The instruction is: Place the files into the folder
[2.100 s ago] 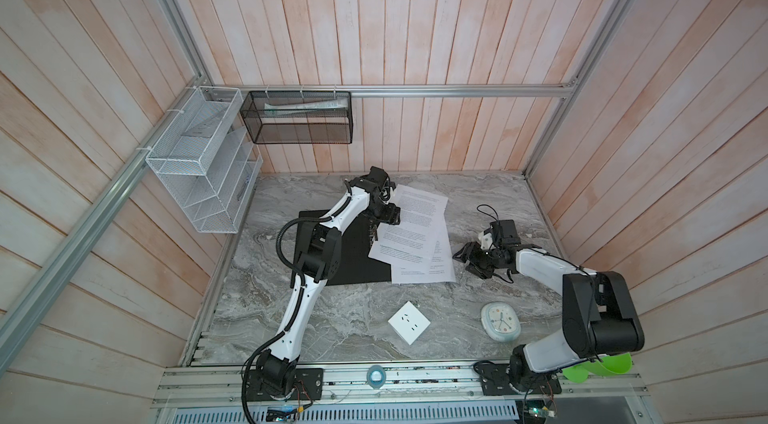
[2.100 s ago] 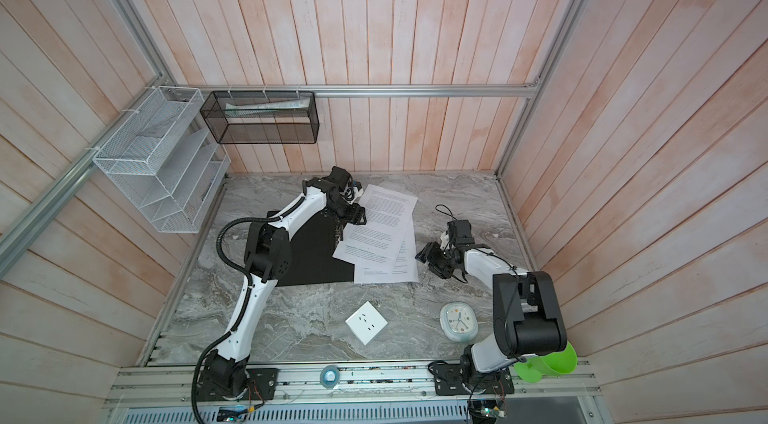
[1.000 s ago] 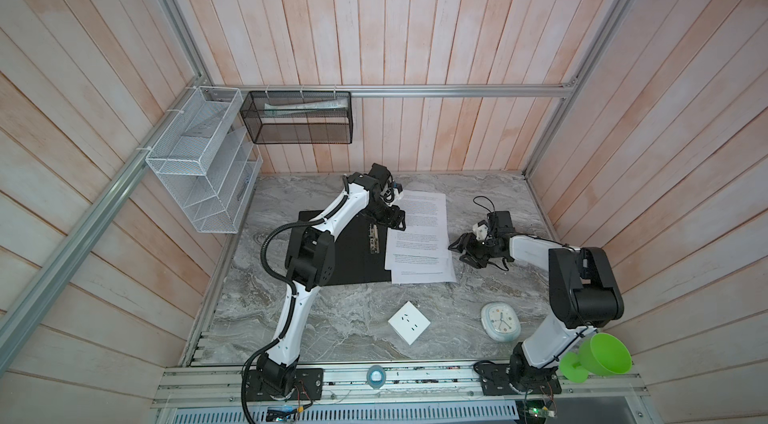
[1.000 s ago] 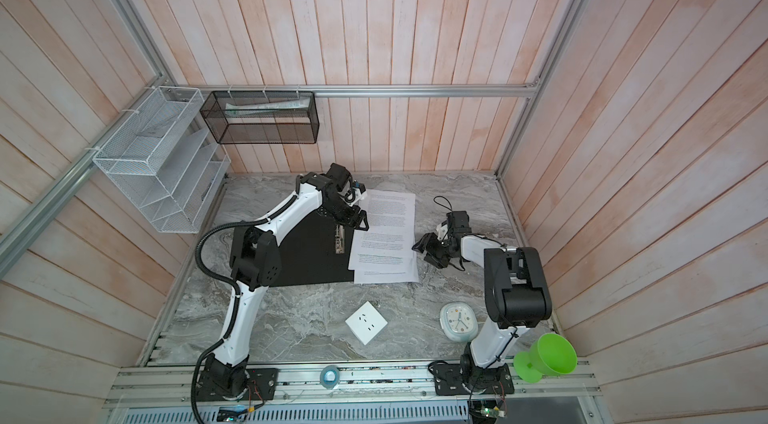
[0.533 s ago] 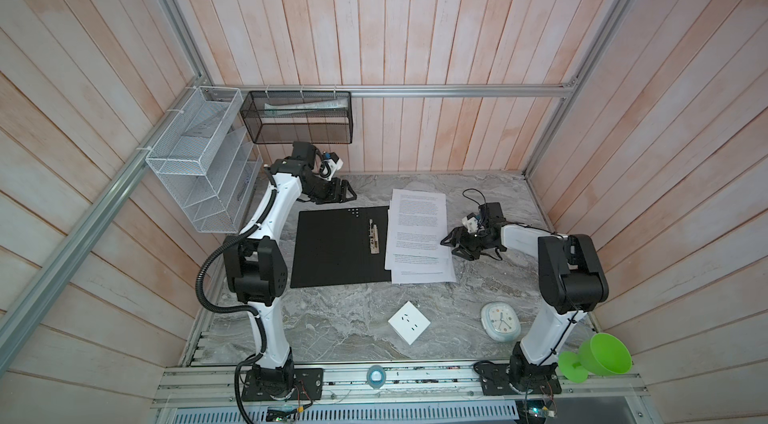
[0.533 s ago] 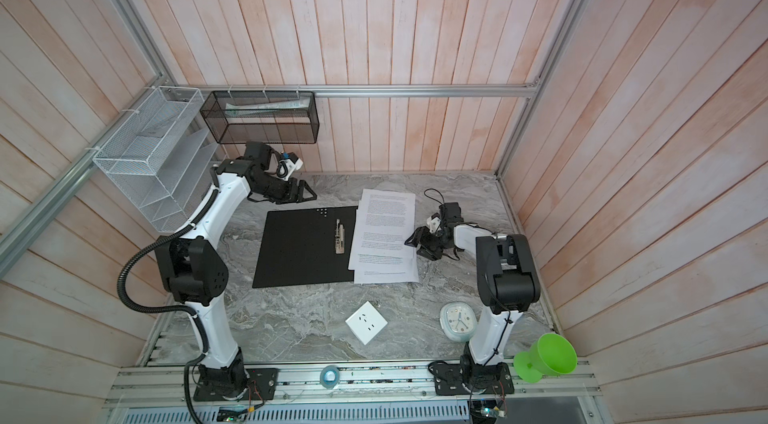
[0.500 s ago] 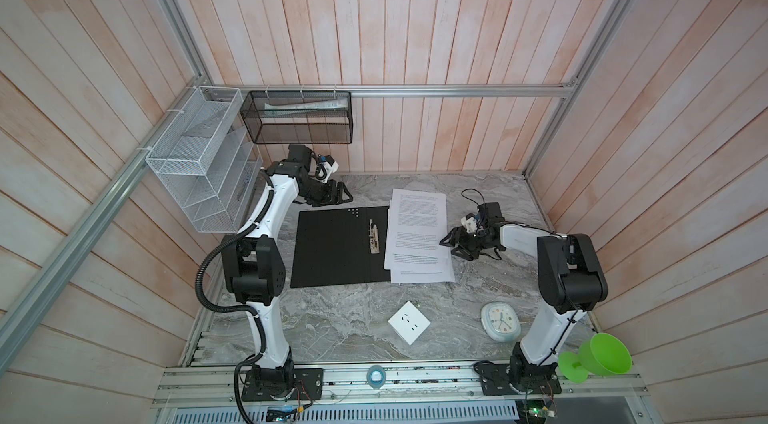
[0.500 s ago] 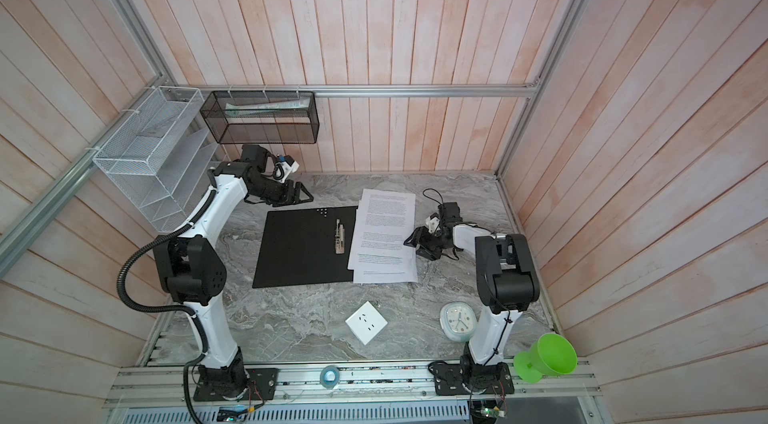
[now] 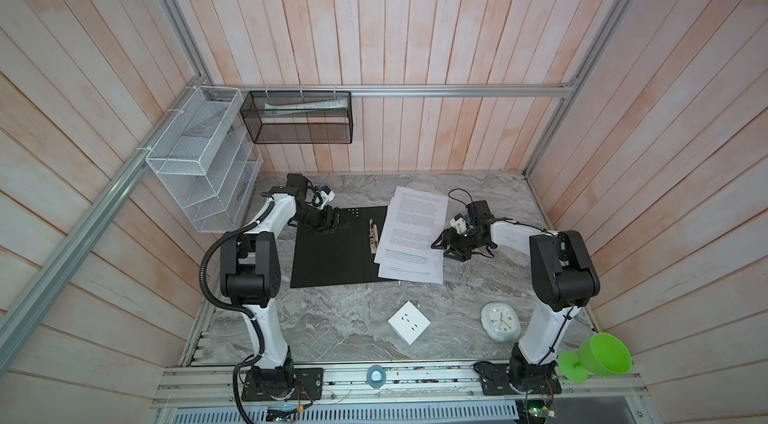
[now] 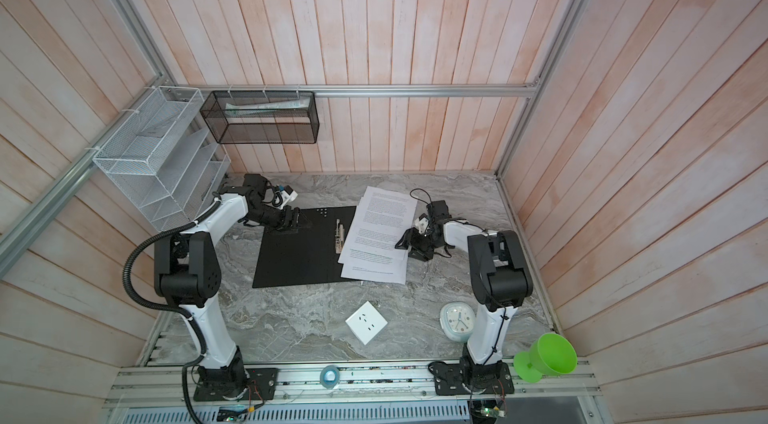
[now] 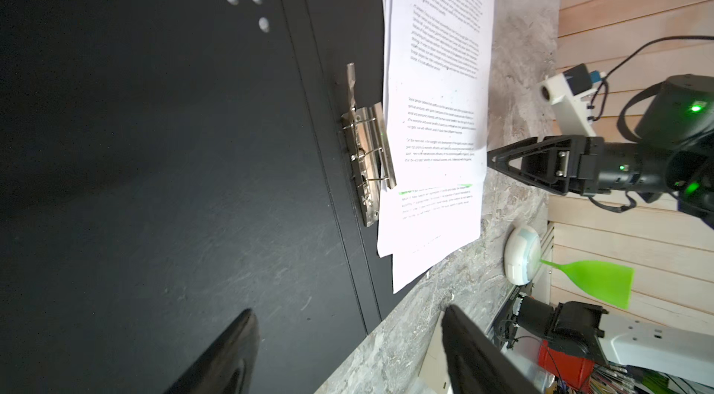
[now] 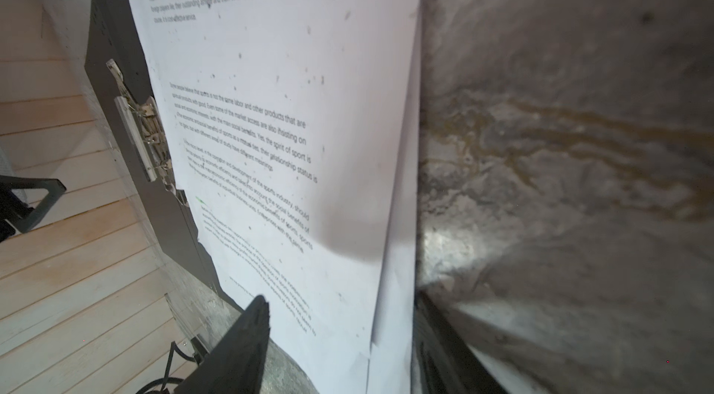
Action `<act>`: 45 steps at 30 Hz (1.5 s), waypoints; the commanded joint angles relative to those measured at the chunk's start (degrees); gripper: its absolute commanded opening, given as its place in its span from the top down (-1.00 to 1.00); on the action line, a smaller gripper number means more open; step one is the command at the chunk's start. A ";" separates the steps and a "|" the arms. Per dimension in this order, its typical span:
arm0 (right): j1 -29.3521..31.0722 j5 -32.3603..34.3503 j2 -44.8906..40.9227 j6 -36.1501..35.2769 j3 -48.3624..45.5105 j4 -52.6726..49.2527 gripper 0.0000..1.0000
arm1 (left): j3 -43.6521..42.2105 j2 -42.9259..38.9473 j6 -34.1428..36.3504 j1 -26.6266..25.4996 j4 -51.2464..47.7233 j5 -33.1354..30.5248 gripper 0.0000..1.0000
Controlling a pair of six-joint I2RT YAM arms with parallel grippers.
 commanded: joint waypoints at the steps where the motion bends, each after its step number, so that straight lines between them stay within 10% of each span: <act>1: 0.71 1.43 1.17 -3.01 2.36 -5.73 -0.22 | 0.28 0.73 1.56 -0.29 1.85 5.09 -0.54; 17: -0.43 16.31 5.98 -14.70 31.72 -21.30 -0.12 | -16.31 -13.97 28.04 -18.13 6.73 -22.80 -0.53; 28: -0.52 17.76 32.41 -18.20 68.03 -20.03 0.05 | -30.36 -16.76 31.25 -35.65 15.25 -35.16 -0.55; 45: -0.43 15.47 49.56 -12.08 79.44 -5.62 0.03 | -29.84 -11.07 31.34 -39.77 22.24 -40.04 -0.55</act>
